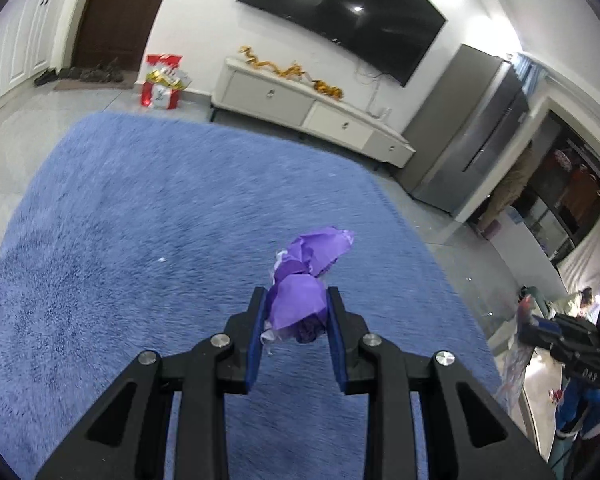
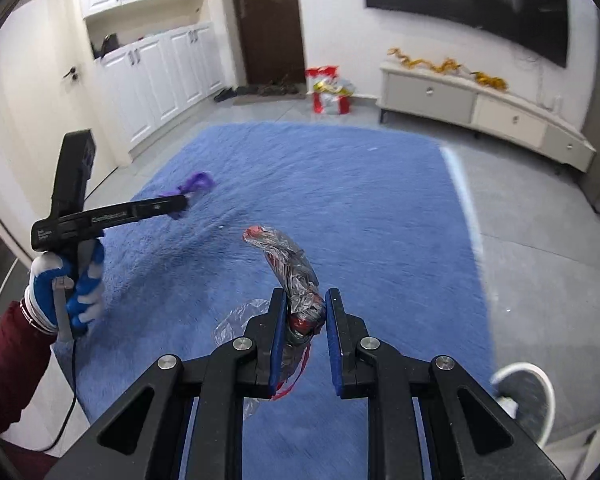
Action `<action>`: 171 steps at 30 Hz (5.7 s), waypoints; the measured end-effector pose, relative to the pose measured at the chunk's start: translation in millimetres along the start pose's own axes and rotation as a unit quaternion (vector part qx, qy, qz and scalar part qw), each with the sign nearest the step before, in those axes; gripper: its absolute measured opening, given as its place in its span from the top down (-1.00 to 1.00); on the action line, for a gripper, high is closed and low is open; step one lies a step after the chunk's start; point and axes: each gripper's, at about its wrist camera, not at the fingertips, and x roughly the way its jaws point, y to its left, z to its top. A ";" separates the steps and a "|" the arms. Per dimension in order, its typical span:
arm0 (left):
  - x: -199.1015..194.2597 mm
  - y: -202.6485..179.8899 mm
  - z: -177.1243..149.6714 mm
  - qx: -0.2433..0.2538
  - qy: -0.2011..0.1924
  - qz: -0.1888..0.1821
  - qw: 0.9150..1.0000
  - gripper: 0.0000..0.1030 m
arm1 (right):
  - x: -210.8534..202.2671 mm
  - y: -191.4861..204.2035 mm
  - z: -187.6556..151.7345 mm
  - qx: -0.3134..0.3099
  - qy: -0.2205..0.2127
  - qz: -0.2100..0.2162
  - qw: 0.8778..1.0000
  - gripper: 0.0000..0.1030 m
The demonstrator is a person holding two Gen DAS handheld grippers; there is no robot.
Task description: Collect trash
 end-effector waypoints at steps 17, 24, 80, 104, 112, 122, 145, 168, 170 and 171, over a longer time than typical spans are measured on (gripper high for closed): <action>-36.2 -122.7 3.3 0.107 -0.002 -0.043 0.993 0.48 | -143.5 -91.4 -49.0 0.070 -0.091 -0.093 0.989 0.64; -13.5 -170.0 1.3 0.150 0.022 -0.049 0.987 0.48 | -158.5 -127.0 -79.5 0.107 -0.101 -0.108 0.983 0.64; 338.4 -458.6 -111.9 0.225 0.275 -0.086 0.931 -0.07 | 17.9 -377.8 -234.7 0.349 0.023 -0.184 0.919 0.33; 114.7 -363.4 -21.8 0.232 0.106 -0.036 0.966 -0.18 | -99.1 -255.5 -154.8 0.278 -0.101 -0.134 0.946 0.07; 17.1 -278.8 -0.8 0.206 0.024 0.022 0.978 -0.31 | -118.5 -165.7 -91.7 0.202 -0.147 -0.092 0.964 -0.15; -63.3 -203.8 -11.0 0.186 -0.067 0.123 0.972 -0.39 | -109.8 -81.5 -59.7 0.140 -0.167 -0.078 0.973 -0.52; -121.7 -199.1 -40.7 0.162 -0.174 0.180 0.954 -0.72 | -114.9 -3.8 -63.2 0.094 -0.237 -0.139 0.957 -0.99; -104.7 -213.2 -59.8 0.139 -0.188 0.188 0.954 -0.81 | -106.3 -10.5 -79.3 0.111 -0.240 -0.186 0.946 -0.99; -104.0 -213.8 -61.5 0.137 -0.188 0.190 0.954 -0.85 | -105.8 -10.2 -81.0 0.110 -0.241 -0.190 0.945 -0.99; -103.6 -213.4 -62.2 0.137 -0.188 0.190 0.954 -0.85 | -105.5 -8.1 -82.9 0.110 -0.241 -0.192 0.945 -0.99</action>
